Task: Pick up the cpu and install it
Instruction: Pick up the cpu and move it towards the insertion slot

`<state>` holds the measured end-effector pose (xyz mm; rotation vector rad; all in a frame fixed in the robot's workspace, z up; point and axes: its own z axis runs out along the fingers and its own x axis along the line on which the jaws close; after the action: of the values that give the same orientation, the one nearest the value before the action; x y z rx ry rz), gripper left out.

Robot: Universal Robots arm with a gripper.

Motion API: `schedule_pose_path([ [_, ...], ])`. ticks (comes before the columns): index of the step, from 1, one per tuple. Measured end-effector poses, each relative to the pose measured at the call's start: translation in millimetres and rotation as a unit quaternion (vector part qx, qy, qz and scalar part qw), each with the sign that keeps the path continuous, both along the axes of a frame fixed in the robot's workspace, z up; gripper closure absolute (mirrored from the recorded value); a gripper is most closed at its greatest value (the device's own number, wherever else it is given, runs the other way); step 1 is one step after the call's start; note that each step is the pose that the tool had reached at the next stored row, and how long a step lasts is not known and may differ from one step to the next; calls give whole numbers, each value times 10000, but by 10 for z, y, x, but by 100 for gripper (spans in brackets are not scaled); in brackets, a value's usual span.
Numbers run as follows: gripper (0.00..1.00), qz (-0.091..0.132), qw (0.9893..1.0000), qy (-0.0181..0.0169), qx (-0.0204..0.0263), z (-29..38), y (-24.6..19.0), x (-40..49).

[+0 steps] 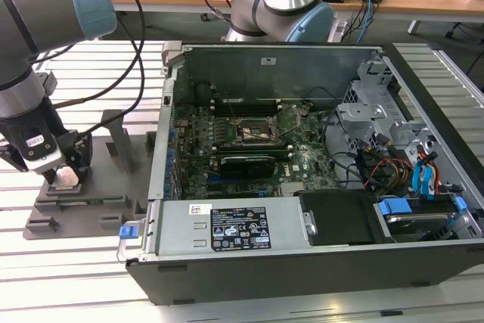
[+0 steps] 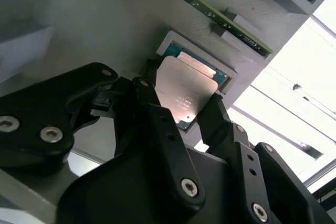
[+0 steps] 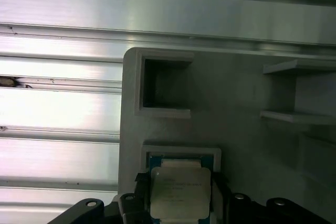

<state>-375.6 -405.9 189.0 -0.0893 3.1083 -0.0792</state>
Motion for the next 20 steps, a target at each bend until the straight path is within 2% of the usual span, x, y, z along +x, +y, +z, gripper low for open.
schedule_pose_path([
  [20, 45, 0, 10000, 1, 0, 199, 2, 0],
])
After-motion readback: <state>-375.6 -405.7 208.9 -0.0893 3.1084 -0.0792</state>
